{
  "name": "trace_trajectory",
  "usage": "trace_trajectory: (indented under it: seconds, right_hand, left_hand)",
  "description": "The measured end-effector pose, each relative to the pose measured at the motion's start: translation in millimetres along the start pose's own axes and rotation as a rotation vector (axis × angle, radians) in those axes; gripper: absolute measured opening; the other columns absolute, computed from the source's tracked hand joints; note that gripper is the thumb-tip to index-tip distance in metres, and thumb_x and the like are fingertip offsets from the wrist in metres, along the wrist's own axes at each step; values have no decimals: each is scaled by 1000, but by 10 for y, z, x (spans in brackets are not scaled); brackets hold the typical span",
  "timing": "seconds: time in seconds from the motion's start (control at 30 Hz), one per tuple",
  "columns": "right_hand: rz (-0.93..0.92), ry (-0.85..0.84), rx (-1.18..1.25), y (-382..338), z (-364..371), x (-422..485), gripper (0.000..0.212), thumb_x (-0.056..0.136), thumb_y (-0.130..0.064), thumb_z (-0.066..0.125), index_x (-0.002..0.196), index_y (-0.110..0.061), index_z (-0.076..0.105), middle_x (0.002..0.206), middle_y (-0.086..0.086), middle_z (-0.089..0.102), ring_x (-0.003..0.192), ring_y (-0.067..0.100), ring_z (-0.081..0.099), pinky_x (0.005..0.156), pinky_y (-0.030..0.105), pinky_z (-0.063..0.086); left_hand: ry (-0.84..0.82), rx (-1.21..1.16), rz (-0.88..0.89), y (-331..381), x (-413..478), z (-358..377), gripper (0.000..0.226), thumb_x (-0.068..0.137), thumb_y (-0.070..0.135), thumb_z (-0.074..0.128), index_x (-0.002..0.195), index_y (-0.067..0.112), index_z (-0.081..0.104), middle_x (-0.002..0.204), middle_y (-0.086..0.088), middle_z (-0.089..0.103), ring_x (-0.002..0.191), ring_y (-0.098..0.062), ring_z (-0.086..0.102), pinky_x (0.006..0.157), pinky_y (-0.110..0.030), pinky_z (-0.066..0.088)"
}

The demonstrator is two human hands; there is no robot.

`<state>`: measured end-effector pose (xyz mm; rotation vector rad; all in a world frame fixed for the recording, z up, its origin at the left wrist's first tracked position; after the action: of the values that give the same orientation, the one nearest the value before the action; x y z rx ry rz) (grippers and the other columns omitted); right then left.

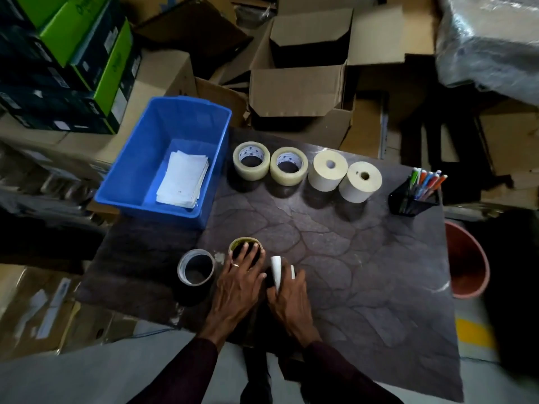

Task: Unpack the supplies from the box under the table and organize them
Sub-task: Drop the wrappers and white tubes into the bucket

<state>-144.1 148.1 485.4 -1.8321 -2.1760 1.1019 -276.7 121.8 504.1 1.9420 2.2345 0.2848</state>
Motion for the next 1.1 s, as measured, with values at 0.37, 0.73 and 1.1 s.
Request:
trace_trajectory:
  seconds: [0.37, 0.73, 1.1]
  right_hand:
    - [241, 40, 1027, 803, -1117, 241, 31, 89, -4, 53, 114, -22, 54, 98, 9, 62, 61, 11, 59, 52, 25, 49]
    - [360, 306, 1531, 2735, -2697, 378, 59, 76, -13, 58, 134, -1, 53, 115, 19, 68, 78, 23, 65, 57, 31, 56]
    - [412, 294, 1540, 4024, -3218, 769, 41, 88, -15, 61, 129, -5, 62, 122, 26, 66, 105, 38, 64, 86, 44, 54]
  left_hand:
    - [163, -354, -32, 448, 486, -339, 42, 86, 41, 51, 122, 26, 67, 126, 4, 64, 112, -14, 61, 98, -28, 44]
    - [-260, -1037, -175, 2727, 1231, 509, 35, 71, 24, 85, 95, 41, 66, 96, 13, 75, 83, 7, 67, 80, -13, 53]
    - [-511, -1266, -312, 4905, 1956, 1448, 21, 81, 3, 75, 85, 24, 74, 80, 4, 76, 78, -13, 71, 65, -35, 58]
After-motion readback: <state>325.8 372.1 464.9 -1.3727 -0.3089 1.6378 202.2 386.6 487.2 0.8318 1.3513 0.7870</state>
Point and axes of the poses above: each hand's wrist, its own x-axis towards the middle knuckle, its own z-axis out of the palm, y = z × x, the point moved 9 cm from there along x, towards the middle knuckle
